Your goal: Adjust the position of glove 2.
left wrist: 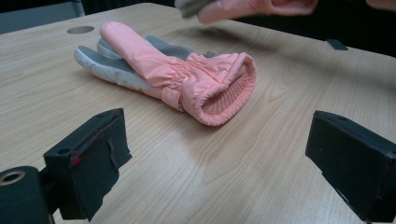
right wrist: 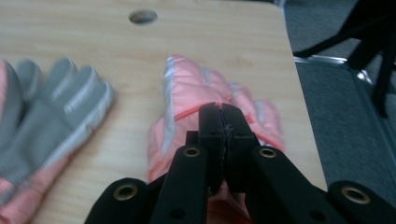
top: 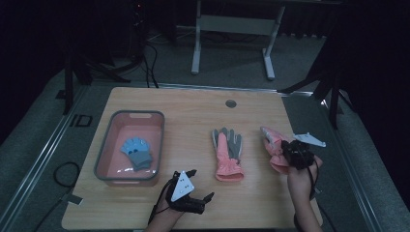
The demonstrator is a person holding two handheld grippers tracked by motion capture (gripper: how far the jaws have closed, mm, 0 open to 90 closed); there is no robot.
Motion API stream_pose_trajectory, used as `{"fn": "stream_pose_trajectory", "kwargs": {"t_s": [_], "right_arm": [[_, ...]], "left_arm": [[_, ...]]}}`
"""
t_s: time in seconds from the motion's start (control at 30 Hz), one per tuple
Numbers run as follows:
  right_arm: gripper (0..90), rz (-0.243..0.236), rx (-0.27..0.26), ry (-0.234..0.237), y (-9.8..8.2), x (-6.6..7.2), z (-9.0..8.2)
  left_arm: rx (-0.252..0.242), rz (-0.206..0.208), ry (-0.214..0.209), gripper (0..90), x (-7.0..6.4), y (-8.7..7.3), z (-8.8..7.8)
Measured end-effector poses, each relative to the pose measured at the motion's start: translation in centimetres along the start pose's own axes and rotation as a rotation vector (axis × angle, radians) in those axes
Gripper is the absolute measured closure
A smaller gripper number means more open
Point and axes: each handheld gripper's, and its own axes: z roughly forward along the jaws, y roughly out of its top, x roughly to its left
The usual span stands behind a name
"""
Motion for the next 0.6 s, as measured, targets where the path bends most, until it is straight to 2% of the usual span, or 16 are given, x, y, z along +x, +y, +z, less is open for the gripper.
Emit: {"fn": "stream_pose_trajectory", "kwargs": {"t_s": [0.1, 0.23, 0.3, 0.4, 0.47, 0.57, 0.6], "right_arm": [[88.0, 0.010, 0.029, -0.006, -1.5, 0.6, 0.5], [87.7, 0.018, 0.112, 0.023, -3.3, 1.5, 1.8], [86.7, 0.012, 0.130, 0.038, -4.5, 1.8, 2.6], [85.9, 0.004, 0.127, 0.039, -4.7, 1.9, 2.8], [84.0, 0.006, 0.129, 0.058, -4.5, 1.7, 2.7], [78.3, 0.010, 0.123, 0.089, -4.2, 1.2, 2.3], [76.5, -0.004, 0.123, 0.087, -4.1, 1.1, 2.2]], "left_arm": [[0.001, 0.001, -0.004, 6.1, 0.1, 0.0, 0.1], [-0.003, -0.001, -0.031, 6.0, 0.1, -0.1, 0.2], [0.002, 0.002, -0.030, 6.1, 0.0, -0.2, 0.2], [0.007, 0.003, -0.029, 6.1, -0.1, -0.2, 0.2], [0.012, 0.002, -0.030, 6.1, -0.1, -0.2, 0.2], [0.010, 0.002, -0.035, 6.1, -0.1, -0.2, 0.2], [0.011, 0.005, -0.034, 6.1, -0.1, -0.2, 0.2]]}}
